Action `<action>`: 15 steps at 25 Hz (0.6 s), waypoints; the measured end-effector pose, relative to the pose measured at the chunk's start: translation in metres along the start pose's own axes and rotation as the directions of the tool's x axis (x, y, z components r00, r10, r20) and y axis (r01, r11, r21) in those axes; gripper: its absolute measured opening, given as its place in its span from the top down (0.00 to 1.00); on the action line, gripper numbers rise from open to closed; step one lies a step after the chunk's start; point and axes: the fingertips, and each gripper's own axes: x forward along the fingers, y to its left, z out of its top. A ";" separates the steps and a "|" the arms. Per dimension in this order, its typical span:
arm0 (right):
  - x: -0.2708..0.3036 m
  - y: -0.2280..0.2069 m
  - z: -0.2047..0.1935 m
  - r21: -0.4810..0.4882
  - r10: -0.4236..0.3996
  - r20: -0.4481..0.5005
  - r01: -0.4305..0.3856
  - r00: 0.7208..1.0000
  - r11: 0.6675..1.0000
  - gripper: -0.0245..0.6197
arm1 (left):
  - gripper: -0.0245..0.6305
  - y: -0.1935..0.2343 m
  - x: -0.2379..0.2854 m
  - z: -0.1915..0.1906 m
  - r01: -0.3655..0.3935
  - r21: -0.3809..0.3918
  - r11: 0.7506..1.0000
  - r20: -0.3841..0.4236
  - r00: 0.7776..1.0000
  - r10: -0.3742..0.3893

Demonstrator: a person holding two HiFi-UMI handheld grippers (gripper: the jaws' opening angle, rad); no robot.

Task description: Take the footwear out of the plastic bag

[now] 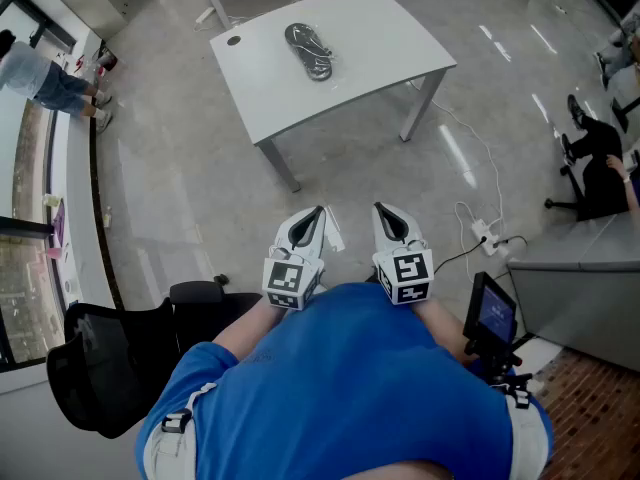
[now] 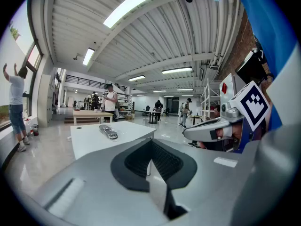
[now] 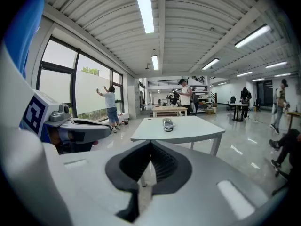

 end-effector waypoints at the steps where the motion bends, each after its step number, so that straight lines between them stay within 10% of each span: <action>1: 0.001 -0.011 0.001 -0.001 0.006 0.002 -0.006 1.000 1.000 0.96 | 0.95 -0.006 0.011 0.004 -0.001 0.000 1.000 0.000 1.000 0.001; 15: 0.026 -0.151 0.020 -0.026 0.161 -0.010 -0.162 0.987 0.986 0.96 | 0.95 -0.063 0.151 0.050 -0.119 0.020 0.993 0.002 0.993 0.119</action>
